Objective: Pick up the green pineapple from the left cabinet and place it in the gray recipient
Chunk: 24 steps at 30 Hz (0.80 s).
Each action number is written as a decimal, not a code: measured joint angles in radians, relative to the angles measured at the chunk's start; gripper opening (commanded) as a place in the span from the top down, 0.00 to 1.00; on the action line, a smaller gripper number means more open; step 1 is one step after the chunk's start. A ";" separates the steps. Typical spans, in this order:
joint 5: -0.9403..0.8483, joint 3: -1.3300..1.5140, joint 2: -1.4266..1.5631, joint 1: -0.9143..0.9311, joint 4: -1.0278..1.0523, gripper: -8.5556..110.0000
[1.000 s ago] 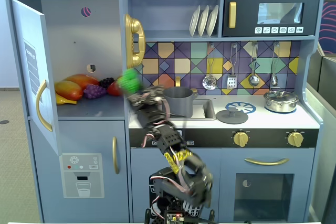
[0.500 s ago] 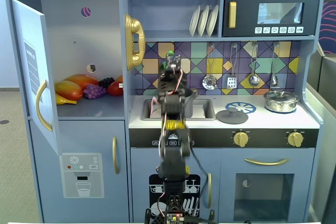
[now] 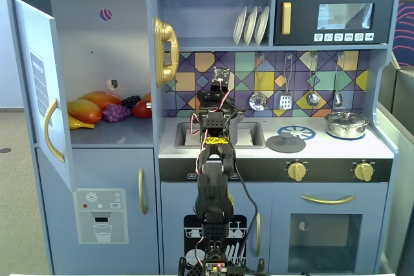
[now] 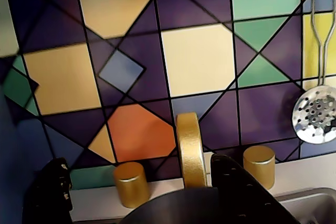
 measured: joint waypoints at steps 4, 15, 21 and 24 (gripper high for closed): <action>0.005 0.143 0.305 -0.002 0.281 0.83; 0.011 0.693 0.726 -0.005 0.911 0.82; -0.038 0.991 0.802 -0.048 0.963 0.87; -0.046 1.060 0.861 -0.048 1.042 0.90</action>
